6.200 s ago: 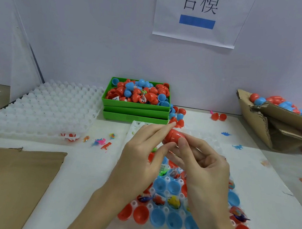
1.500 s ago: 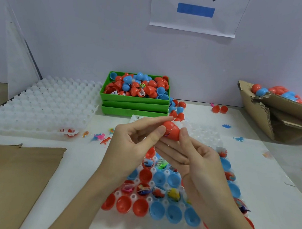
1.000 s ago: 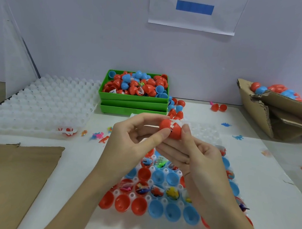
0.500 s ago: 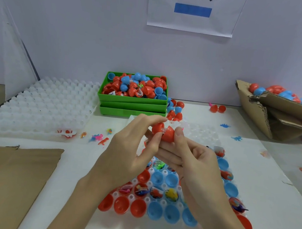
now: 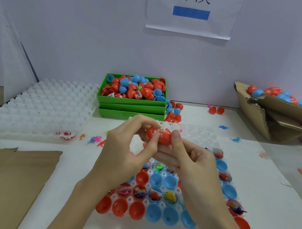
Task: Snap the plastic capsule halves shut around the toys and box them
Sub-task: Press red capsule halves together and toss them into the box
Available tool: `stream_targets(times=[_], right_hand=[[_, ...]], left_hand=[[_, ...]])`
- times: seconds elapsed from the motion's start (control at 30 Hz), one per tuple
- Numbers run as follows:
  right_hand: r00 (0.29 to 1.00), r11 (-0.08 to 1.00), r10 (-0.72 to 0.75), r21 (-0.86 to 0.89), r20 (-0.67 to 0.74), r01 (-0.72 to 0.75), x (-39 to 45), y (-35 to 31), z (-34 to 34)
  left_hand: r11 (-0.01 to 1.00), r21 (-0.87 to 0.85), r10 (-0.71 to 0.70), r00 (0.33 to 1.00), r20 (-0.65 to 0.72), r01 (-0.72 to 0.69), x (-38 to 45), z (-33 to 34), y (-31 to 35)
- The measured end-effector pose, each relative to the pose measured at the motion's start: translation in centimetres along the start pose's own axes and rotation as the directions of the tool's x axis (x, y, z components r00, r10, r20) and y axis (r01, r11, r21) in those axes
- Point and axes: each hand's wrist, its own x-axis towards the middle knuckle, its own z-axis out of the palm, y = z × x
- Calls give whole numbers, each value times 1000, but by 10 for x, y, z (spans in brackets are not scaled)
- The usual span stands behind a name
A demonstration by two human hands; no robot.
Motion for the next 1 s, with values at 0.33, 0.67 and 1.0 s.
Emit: stream_targets(times=[0.33, 0.67, 1.0], right_hand=[[999, 999, -31, -7, -15, 31, 1, -1, -2], [1000, 999, -20, 47, 15, 19, 1, -4, -5], [999, 1000, -29, -11, 38, 29, 1, -4, -4]], left_hand=[[999, -39, 39, 998, 45, -37, 1, -2, 5], [969, -233, -74, 997, 26, 78, 1, -3, 2], [965, -255, -69, 998, -7, 65, 3, -10, 1]])
